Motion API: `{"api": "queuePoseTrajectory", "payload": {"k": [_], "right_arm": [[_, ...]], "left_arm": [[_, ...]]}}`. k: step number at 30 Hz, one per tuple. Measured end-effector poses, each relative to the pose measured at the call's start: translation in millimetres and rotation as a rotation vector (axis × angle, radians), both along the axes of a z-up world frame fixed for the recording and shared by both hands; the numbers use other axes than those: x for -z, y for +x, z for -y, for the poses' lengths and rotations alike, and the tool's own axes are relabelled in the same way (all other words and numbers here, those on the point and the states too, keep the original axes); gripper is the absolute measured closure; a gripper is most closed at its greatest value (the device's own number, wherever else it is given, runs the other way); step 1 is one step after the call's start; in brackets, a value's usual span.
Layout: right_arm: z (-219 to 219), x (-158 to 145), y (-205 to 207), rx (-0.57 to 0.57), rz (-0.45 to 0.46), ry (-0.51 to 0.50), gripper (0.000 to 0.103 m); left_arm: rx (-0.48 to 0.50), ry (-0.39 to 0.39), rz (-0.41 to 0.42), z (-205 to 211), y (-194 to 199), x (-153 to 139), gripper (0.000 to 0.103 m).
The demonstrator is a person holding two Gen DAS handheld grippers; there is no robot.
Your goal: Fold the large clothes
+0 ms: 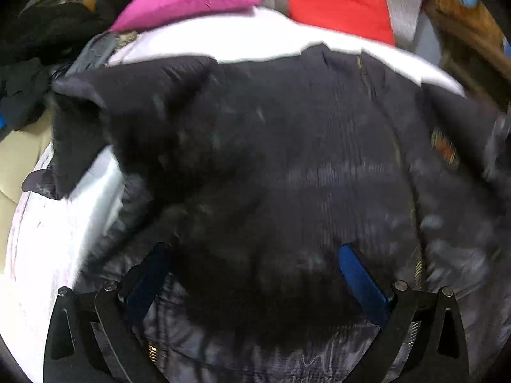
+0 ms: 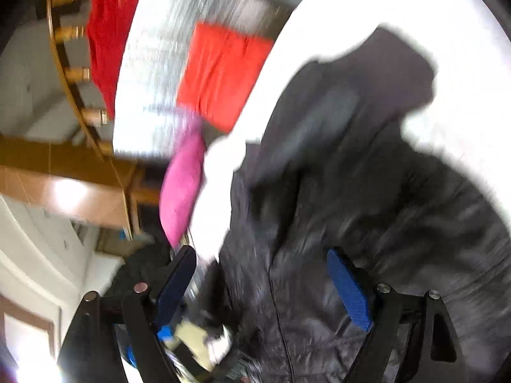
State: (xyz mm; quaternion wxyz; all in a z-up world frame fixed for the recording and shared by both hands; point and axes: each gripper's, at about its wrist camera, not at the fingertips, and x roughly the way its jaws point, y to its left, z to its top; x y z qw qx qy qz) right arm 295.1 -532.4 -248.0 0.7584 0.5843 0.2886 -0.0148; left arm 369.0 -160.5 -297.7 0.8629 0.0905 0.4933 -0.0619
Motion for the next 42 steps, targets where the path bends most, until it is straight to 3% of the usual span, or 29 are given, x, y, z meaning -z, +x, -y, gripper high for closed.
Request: {"api": "queuePoseTrajectory", "payload": {"k": [6,11,17,20,22,25,28,32,36,39,41,42], "right_arm": [[58,18,-20,0.194,-0.014,0.135,0.016],[100,36,-19,0.290,-0.090,0.184,0.016],[133,61,-5,0.299,-0.122,0.198,0.018],[138,57,2,0.276,-0.107,0.169,0.040],[134,44,11,0.234,-0.086,0.114,0.062],[121,11,22,0.194,-0.052,0.001,0.065],[96,-22,29,0.126,0.038,-0.064,0.065],[51,-49,42,-0.017,0.129,-0.104,0.065],[-7,-52,67,-0.197,0.153,-0.115,0.065],[-43,-43,83,-0.301,0.120,-0.118,0.063],[-58,-32,91,-0.357,0.083,-0.078,0.039],[-59,-27,92,-0.367,0.065,-0.034,0.021]], "left_arm": [[-0.024,0.001,0.058,2,-8,8,0.000],[-0.046,-0.017,0.100,-3,-19,12,0.000],[-0.058,0.044,0.085,3,-26,4,0.000],[0.012,0.124,0.083,16,-22,-10,0.000],[0.029,0.154,0.182,20,-29,-27,0.000],[0.037,0.124,0.299,19,-40,-54,0.000],[0.013,0.097,0.364,10,-44,-72,0.000],[-0.045,0.038,0.379,-11,-40,-84,0.000],[-0.076,-0.003,0.386,-24,-41,-88,0.000],[-0.085,-0.020,0.367,-26,-33,-82,0.000],[-0.082,-0.030,0.352,-25,-29,-77,0.000],[-0.079,-0.031,0.347,-25,-28,-76,0.000]]}}
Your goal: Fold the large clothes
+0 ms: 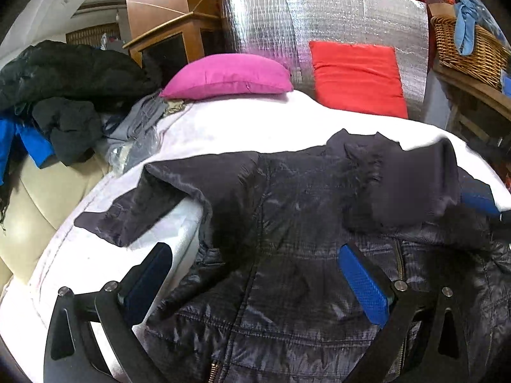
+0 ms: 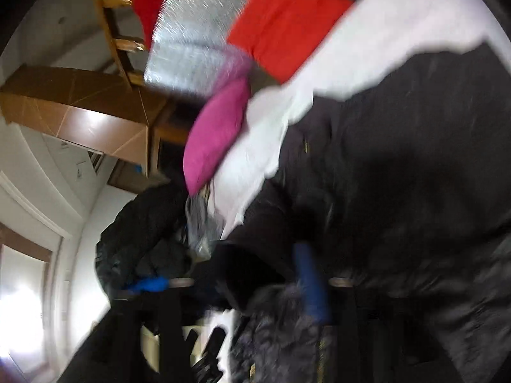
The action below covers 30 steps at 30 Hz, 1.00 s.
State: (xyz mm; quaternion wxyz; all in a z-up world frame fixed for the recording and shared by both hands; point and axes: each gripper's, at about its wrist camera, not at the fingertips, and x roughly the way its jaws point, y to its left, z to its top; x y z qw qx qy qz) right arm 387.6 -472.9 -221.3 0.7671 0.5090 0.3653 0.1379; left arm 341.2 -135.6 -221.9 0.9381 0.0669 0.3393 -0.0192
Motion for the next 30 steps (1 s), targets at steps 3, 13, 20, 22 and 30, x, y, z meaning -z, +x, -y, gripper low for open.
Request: {"api": "queuePoseTrajectory", "payload": {"k": [3,13,20,22,30], "right_arm": [[14,3,-6,0.027,0.022,0.080,0.019],[76,-23,-45,0.316,-0.190,-0.584,0.020],[83,32,-14,0.225,-0.446,-0.727,0.042],[82,32,-13,0.228,-0.443,-0.776,0.061],[82,34,-16,0.225,-0.430,-0.791,0.066]], "left_arm": [[0.018,-0.019,0.006,5,2,1,0.000],[0.072,0.042,0.025,36,41,9,0.000],[0.085,-0.030,-0.091,22,96,31,0.028],[0.095,-0.057,-0.110,17,102,34,0.063],[0.017,-0.217,-0.124,-23,120,19,0.018]]}}
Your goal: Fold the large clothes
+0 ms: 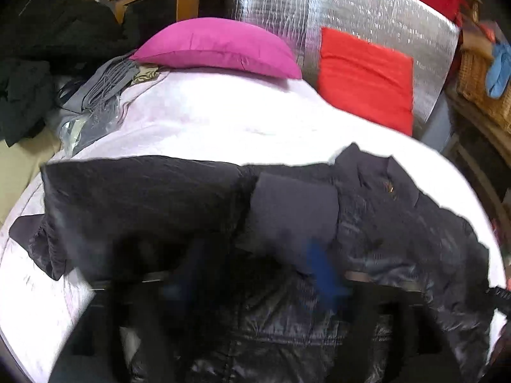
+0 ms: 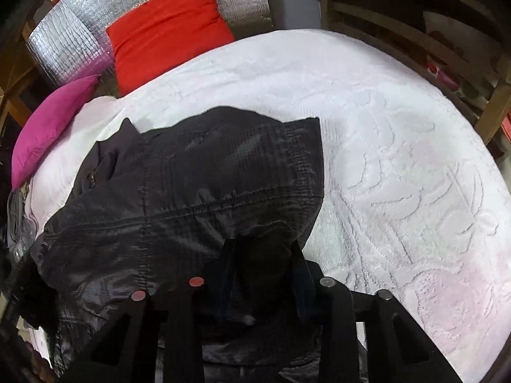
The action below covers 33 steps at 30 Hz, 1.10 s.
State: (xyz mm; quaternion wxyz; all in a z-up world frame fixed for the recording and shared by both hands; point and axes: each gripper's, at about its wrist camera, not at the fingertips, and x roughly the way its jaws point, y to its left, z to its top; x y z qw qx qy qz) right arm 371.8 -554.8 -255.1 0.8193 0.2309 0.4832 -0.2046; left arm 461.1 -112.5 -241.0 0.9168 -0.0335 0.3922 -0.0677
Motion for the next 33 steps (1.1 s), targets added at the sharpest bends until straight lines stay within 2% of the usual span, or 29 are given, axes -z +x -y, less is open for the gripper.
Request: {"api": "queuePoseTrajectory", "payload": {"k": [2,3,5,8,11,14,15,16,17,19,20,23,29,33], "right_arm": [[5,3,-6,0.003,0.002,0.015,0.047],[4,1,-4,0.002,0.005,0.045,0.027],[0,-5,-2,0.008,0.028,0.086,0.025],[-5,-10,-1,0.009,0.034,0.060,0.025],[-10,-2,2,0.002,0.011,0.048,0.025],[-10,5,9,0.006,0.003,0.058,0.024],[-9,6,9,0.010,0.006,0.069,0.024],[-8,6,9,0.014,0.008,0.076,0.024],[-7,7,9,0.019,0.009,0.083,0.024],[-6,8,10,0.026,0.010,0.090,0.024],[-5,8,10,0.030,0.010,0.091,0.024],[-5,10,12,0.031,0.010,0.091,0.025],[-5,3,9,0.019,0.023,0.074,0.035],[-1,-1,-1,0.022,0.040,0.089,0.036]], "left_arm": [[-0.006,0.004,0.029,-2,0,-5,0.016],[0.000,0.010,0.032,-1,1,-5,0.012],[0.001,0.021,0.022,1,7,0,0.008],[0.002,0.076,0.027,14,15,9,0.007],[0.072,0.136,0.075,31,22,9,0.007],[0.129,0.127,0.064,37,33,13,0.009],[0.138,0.119,0.059,38,36,16,0.019],[0.147,0.115,0.044,39,39,19,0.038],[0.159,0.108,0.013,41,44,23,0.048],[0.166,0.095,-0.026,40,49,31,0.087],[0.161,0.098,-0.037,39,50,34,0.094],[0.158,0.070,-0.024,34,44,26,0.096],[0.176,0.049,0.044,32,9,-26,0.097],[0.182,0.116,0.069,31,-18,-39,0.097]]}}
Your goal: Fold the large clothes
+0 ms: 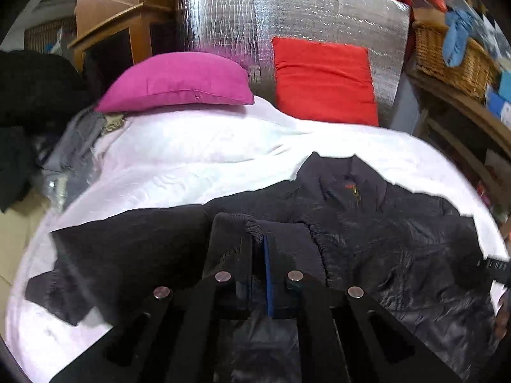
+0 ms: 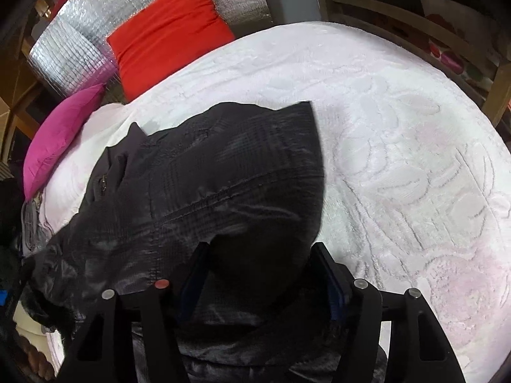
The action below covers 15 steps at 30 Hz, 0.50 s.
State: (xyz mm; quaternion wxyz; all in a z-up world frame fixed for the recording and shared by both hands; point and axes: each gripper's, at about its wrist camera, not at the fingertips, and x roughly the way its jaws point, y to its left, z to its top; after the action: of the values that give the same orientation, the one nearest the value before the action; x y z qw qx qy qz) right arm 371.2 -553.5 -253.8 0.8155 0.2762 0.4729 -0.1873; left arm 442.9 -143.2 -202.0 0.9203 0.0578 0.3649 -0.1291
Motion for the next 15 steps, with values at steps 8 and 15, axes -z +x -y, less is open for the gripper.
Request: {"api": "queuePoseTrajectory", "payload": {"k": [8,15], "right_arm": [[-3,-2,-5,-0.023,-0.003,0.000,0.035],[-8,3,4,-0.014,-0.025,0.001,0.027]], "left_arm": [[-0.049,0.018,-0.083,-27,-14,2,0.096],[-0.120,0.174,-0.107,-21,2,38,0.056]]}}
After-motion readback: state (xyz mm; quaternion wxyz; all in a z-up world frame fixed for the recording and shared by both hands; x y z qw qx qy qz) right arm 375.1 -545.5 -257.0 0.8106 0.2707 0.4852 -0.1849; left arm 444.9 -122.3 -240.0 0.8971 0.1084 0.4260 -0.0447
